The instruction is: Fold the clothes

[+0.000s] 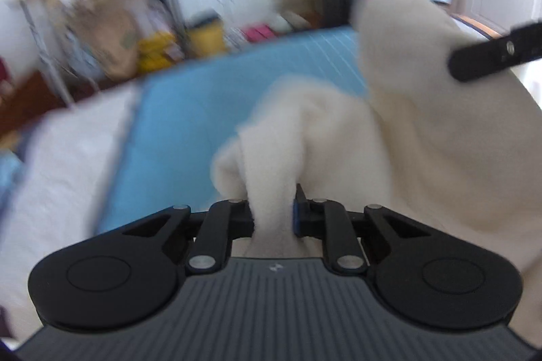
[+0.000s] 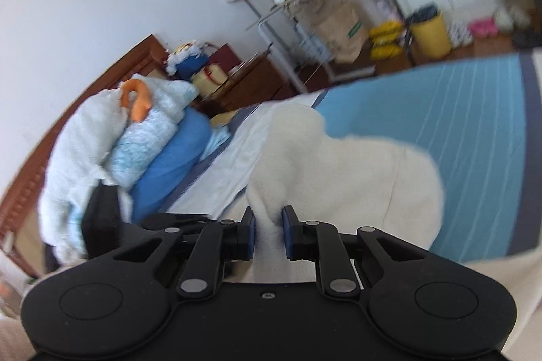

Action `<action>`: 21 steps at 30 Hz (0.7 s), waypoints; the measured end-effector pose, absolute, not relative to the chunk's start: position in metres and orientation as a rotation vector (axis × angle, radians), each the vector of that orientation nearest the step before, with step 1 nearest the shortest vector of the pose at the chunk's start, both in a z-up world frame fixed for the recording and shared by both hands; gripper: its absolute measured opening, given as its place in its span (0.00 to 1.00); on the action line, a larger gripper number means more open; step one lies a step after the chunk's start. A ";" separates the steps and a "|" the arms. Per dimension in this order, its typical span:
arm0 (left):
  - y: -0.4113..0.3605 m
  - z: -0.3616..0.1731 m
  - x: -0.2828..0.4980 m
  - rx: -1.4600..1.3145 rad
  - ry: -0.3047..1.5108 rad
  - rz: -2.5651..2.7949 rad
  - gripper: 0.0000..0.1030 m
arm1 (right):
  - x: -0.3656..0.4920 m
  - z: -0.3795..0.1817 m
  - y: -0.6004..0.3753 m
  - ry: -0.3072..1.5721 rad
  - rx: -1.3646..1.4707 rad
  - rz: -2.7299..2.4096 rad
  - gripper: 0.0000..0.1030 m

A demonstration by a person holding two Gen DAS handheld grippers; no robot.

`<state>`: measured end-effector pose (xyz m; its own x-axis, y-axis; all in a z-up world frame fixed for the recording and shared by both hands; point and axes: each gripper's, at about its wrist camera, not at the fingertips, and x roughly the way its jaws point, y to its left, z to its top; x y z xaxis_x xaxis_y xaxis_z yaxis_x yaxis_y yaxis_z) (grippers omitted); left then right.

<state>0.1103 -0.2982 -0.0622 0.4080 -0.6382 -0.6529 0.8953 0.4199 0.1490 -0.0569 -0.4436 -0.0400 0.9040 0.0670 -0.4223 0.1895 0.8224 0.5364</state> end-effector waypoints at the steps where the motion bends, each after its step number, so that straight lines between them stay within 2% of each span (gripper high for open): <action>1: -0.300 -0.048 0.121 0.513 0.520 -0.993 0.15 | -0.052 -0.030 -0.451 0.420 0.584 -0.097 0.18; 7: -0.306 0.034 0.200 0.255 0.383 -0.785 0.16 | -0.007 0.043 -0.501 0.195 0.428 -0.270 0.17; 8: -0.305 0.037 0.213 0.188 0.388 -0.758 0.23 | 0.003 0.051 -0.509 0.159 0.400 -0.294 0.17; 9: -0.307 0.033 0.226 0.125 0.416 -0.737 0.42 | 0.014 0.058 -0.517 0.124 0.373 -0.317 0.22; 10: -0.309 0.024 0.239 0.074 0.467 -0.706 0.57 | 0.023 0.056 -0.526 0.113 0.403 -0.344 0.34; 11: -0.312 0.011 0.248 0.062 0.532 -0.657 0.77 | 0.031 0.043 -0.537 0.127 0.458 -0.385 0.44; 12: -0.315 -0.003 0.258 0.053 0.598 -0.606 0.78 | 0.037 0.028 -0.547 0.147 0.514 -0.431 0.65; 13: -0.313 -0.019 0.261 0.074 0.659 -0.594 0.78 | 0.039 0.010 -0.553 0.169 0.558 -0.479 0.68; 16: -0.300 -0.062 0.252 0.181 0.726 -0.601 0.78 | 0.030 -0.042 -0.566 0.293 0.655 -0.544 0.68; 21: -0.288 -0.098 0.239 0.345 0.754 -0.565 0.78 | 0.019 -0.052 -0.589 0.397 0.623 -0.600 0.68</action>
